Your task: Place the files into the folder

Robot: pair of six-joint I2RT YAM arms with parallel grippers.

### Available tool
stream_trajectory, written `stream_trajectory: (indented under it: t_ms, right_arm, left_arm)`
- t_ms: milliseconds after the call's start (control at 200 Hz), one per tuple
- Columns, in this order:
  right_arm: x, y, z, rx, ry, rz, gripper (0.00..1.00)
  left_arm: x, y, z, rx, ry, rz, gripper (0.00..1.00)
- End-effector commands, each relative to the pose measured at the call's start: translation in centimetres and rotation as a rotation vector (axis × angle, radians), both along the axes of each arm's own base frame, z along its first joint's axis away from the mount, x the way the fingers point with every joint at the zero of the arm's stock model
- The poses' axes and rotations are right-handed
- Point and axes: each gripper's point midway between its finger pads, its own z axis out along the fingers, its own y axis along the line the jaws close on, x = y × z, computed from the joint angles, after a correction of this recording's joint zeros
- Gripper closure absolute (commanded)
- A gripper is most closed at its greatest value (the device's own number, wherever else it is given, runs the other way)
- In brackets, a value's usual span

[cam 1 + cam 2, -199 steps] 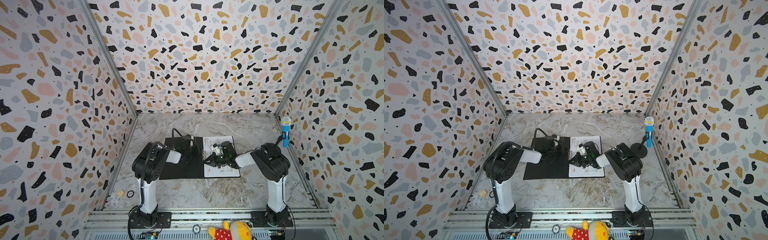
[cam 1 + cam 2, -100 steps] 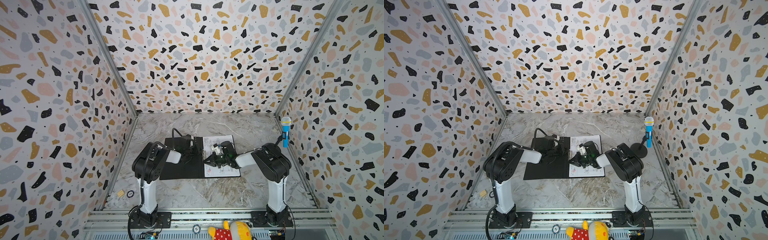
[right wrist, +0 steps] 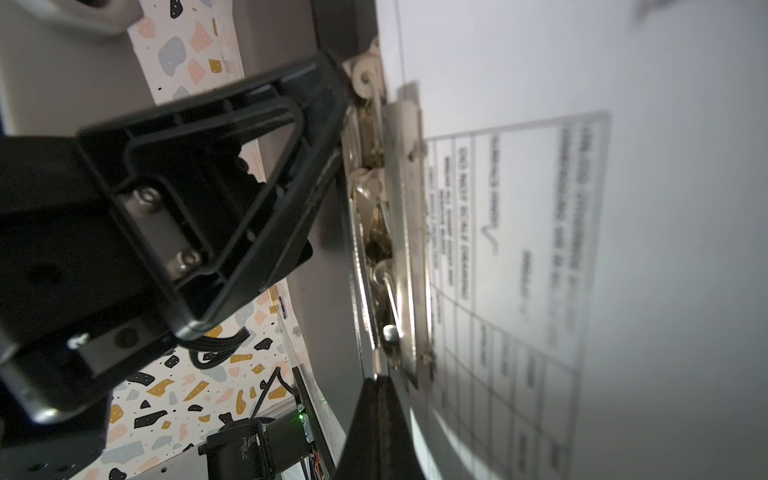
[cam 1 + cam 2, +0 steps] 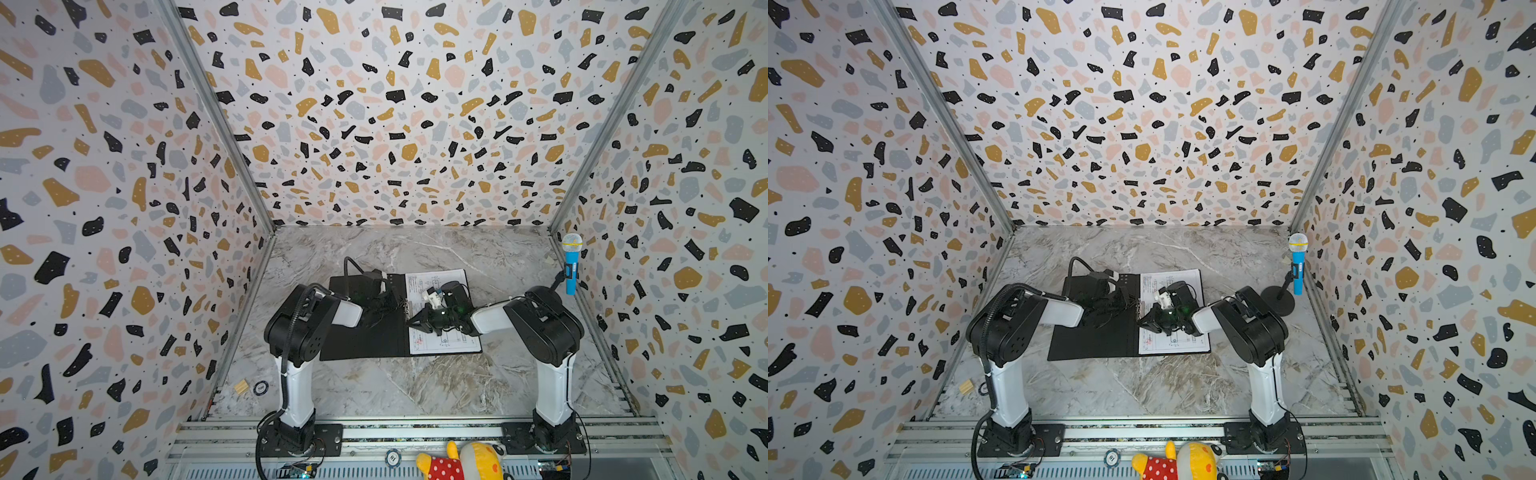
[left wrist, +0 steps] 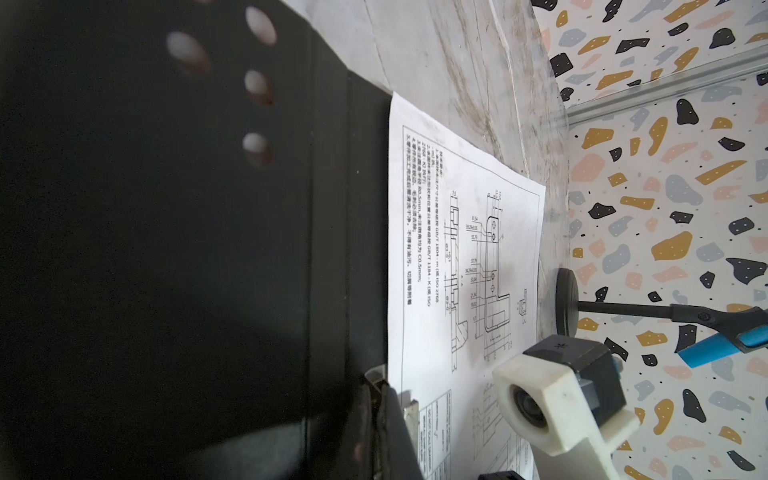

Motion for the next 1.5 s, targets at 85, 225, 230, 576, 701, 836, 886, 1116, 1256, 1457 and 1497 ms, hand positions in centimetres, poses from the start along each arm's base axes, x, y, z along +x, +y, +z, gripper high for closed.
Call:
stream_trajectory:
  t_ms: [85, 225, 230, 576, 701, 836, 886, 1116, 1256, 1457, 1497]
  right_arm:
    - [-2.4, -4.3, -8.3, -0.321, 0.146, -0.058, 1.0]
    - [-2.6, -4.3, -8.6, -0.313, 0.157, -0.063, 1.0]
    - [-2.5, -4.2, -8.6, -0.311, 0.157, -0.065, 1.0]
    - [-1.5, -2.4, -5.0, -0.187, 0.142, -0.084, 0.96]
    - [-1.2, -2.1, -3.7, -0.167, 0.123, -0.084, 0.94]
    - [-1.0, -1.9, -2.7, -0.149, 0.114, -0.086, 0.92]
    - [-0.9, -1.9, -2.4, -0.143, 0.112, -0.086, 0.91]
    - [-0.9, -1.9, -2.1, -0.133, 0.11, -0.089, 0.84]
    - [-0.8, -1.8, -1.3, -0.123, 0.097, -0.092, 0.76]
    - [-0.6, -1.8, -0.3, -0.102, 0.073, -0.093, 0.7]
    - [-0.6, -1.7, -0.1, -0.096, 0.065, -0.092, 0.68]
  left_arm:
    - [0.2, 0.5, -0.9, 0.012, 0.016, 0.02, 1.0]
    - [0.2, 0.5, -0.7, 0.011, 0.015, 0.022, 1.0]
    - [0.2, 0.5, -0.8, 0.012, 0.014, 0.022, 1.0]
    - [0.1, 0.6, -1.0, 0.015, 0.02, 0.026, 1.0]
    - [0.1, 0.6, -1.1, 0.015, 0.021, 0.025, 1.0]
    - [0.1, 0.5, -1.0, 0.012, 0.02, 0.026, 1.0]
    - [0.1, 0.6, -1.1, 0.012, 0.021, 0.027, 1.0]
    - [0.0, 0.6, -1.1, 0.012, 0.021, 0.026, 1.0]
    - [0.0, 0.6, -1.1, 0.012, 0.023, 0.026, 1.0]
    - [0.1, 0.6, -1.0, 0.011, 0.02, 0.028, 1.0]
    - [0.1, 0.6, -1.0, 0.011, 0.02, 0.028, 1.0]
